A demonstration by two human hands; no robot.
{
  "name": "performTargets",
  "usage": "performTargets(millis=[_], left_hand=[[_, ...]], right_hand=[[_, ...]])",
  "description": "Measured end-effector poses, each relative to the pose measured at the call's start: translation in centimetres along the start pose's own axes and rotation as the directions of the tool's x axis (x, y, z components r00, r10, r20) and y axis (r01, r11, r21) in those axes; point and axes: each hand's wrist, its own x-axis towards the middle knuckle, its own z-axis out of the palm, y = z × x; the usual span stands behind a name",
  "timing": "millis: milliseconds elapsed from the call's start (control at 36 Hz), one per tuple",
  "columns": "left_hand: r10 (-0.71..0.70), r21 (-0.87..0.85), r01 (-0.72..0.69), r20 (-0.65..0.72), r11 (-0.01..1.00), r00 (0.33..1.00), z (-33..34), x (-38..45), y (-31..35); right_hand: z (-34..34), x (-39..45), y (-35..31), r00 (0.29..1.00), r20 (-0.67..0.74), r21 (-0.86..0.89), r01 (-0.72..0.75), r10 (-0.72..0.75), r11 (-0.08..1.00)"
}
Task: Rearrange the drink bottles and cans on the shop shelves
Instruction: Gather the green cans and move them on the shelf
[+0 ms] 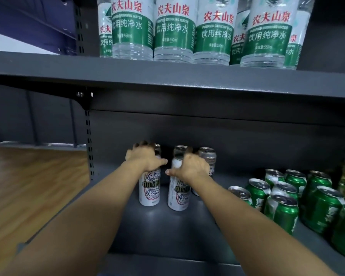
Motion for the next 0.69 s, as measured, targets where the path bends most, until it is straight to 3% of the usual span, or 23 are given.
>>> performTargets(millis=[167,306,444,528,583,694], left_hand=[[0.018,0.002,-0.018,-0.119,1.000,0.993,1.0,0.0,-0.2],[0.066,-0.086,-0.105,-0.369,0.991,0.927,1.1,-0.5,1.3],[0.196,-0.173,-0.324,-0.512,0.930,0.837,1.1,-1.5,5.7],[0.261,-0.253,-0.404,-0.454,0.879,0.852,1.2,-2.5,9.4],[0.358,-0.292,-0.450,-0.318,0.844,0.878,2.0,-2.8,11.9],[0.535,-0.316,-0.546,-0.129,0.776,0.835,4.0,-3.4,16.3]], right_hand=[[0.2,0.1,-0.1,0.999,-0.003,-0.039,0.049,-0.049,0.998],[-1.4,-0.1,0.6,0.991,0.040,-0.113,0.128,-0.124,0.985],[-4.8,-0.6,5.2,0.968,-0.246,0.064,0.063,-0.045,0.996],[-7.0,-1.0,10.2,0.954,-0.295,0.020,-0.047,0.051,0.999],[-8.5,-1.5,13.8,0.949,-0.298,-0.031,-0.115,0.101,0.993],[-11.0,-2.7,20.3,0.939,-0.300,-0.130,-0.218,0.171,0.967]])
